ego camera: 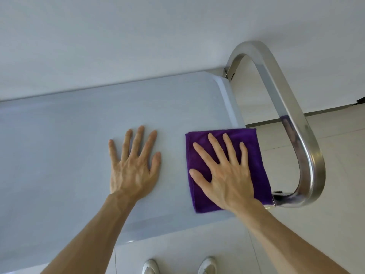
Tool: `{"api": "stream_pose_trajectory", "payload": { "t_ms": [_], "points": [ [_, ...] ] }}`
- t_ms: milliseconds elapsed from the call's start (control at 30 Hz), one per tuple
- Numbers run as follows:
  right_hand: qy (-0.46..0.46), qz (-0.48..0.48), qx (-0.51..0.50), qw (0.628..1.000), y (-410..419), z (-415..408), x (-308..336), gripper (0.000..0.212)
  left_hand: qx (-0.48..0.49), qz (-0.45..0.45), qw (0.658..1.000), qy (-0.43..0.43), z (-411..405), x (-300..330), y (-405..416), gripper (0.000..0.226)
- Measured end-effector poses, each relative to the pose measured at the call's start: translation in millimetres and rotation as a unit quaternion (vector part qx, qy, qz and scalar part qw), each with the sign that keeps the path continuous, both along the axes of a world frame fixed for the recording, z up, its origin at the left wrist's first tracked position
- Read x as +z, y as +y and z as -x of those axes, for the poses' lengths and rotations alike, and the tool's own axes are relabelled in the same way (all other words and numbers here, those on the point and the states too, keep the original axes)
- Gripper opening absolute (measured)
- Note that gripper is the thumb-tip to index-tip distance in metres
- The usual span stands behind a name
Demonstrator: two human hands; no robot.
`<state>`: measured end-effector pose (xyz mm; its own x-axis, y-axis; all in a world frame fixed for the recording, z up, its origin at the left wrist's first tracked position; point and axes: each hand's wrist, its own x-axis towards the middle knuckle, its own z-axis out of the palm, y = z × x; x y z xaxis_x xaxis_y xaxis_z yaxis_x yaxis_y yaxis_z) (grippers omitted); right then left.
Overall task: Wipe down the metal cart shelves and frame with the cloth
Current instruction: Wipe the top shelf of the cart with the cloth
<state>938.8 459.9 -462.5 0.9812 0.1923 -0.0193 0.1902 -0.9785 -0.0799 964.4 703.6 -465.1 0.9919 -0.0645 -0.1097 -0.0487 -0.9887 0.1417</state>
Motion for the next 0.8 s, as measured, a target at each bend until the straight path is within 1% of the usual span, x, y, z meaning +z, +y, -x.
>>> {"api": "stream_pose_trajectory", "payload": {
  "t_ms": [67,167,267,300,367,467,567,633,800],
  "points": [
    [-0.004,0.003,-0.011,1.000,4,-45,0,0.067,0.001,0.000,1.000,0.000,1,0,0,0.060],
    [-0.007,0.000,-0.057,0.998,24,-109,-2,0.071,0.000,-0.008,1.000,0.002,0,-1,-1,0.059],
    [0.006,-0.012,-0.083,0.996,56,-137,-2,0.073,0.000,-0.005,1.000,0.006,0,-1,1,0.059],
    [0.007,-0.016,-0.074,0.997,64,-135,-2,0.073,-0.001,-0.005,1.000,0.008,0,0,1,0.059],
    [-0.008,-0.025,-0.019,0.999,71,-117,-2,0.069,-0.001,0.001,1.000,0.012,1,1,1,0.060],
    [-0.030,-0.050,0.067,0.996,55,-74,-8,0.063,-0.003,0.004,1.000,0.018,2,2,1,0.060],
    [-0.036,-0.058,0.080,0.994,30,-64,-10,0.062,-0.007,0.003,1.000,0.019,1,3,-1,0.061],
    [-0.036,-0.050,0.052,0.997,23,-84,-8,0.062,-0.009,0.005,1.000,0.017,-2,3,0,0.060],
    [-0.018,-0.003,-0.054,0.998,26,-170,-1,0.068,-0.010,0.006,1.000,0.016,-3,1,3,0.060]
  ]
}}
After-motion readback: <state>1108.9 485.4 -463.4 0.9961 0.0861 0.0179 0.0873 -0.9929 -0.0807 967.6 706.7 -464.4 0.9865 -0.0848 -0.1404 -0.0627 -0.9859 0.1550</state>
